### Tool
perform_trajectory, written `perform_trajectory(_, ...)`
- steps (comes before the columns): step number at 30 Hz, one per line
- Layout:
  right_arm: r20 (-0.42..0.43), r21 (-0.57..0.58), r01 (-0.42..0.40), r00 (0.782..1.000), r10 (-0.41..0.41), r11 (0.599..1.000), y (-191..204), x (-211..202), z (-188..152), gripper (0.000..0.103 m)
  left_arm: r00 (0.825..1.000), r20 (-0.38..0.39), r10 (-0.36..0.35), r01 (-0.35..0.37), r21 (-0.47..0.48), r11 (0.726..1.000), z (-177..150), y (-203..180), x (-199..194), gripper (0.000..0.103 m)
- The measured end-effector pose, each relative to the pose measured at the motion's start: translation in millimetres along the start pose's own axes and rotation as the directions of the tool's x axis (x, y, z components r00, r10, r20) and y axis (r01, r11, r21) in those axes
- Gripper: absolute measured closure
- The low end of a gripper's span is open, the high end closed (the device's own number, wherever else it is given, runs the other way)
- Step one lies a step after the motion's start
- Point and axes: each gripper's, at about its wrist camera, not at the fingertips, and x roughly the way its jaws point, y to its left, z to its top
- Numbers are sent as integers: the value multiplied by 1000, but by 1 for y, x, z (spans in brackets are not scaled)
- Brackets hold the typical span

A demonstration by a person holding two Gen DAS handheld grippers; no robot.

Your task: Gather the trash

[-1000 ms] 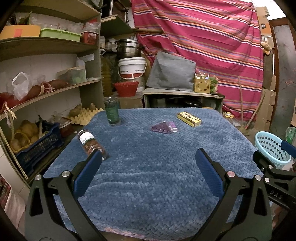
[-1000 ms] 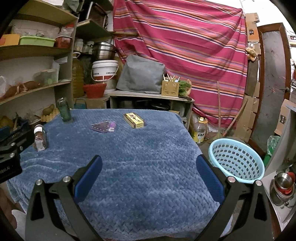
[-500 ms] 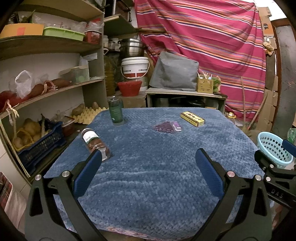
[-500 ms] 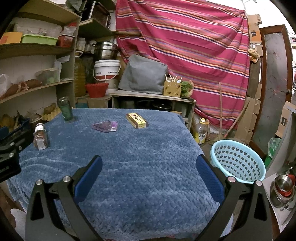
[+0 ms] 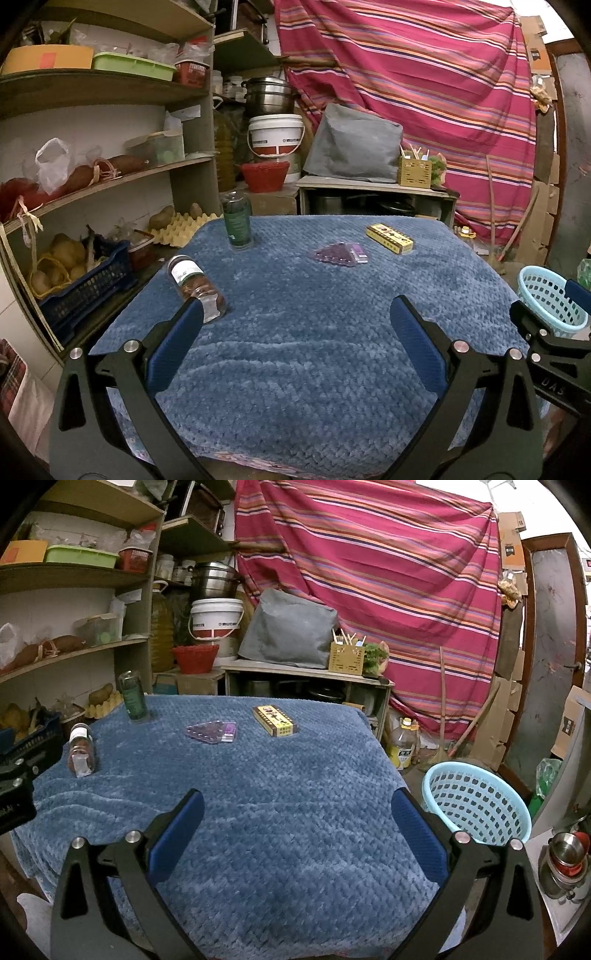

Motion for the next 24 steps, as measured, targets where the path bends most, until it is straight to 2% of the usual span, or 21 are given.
perform_trajectory(24, -17, 10, 8, 1000, -8, 1000, -11, 8, -4, 4, 1000, 1, 3, -3, 6, 1000, -2, -2, 0, 5)
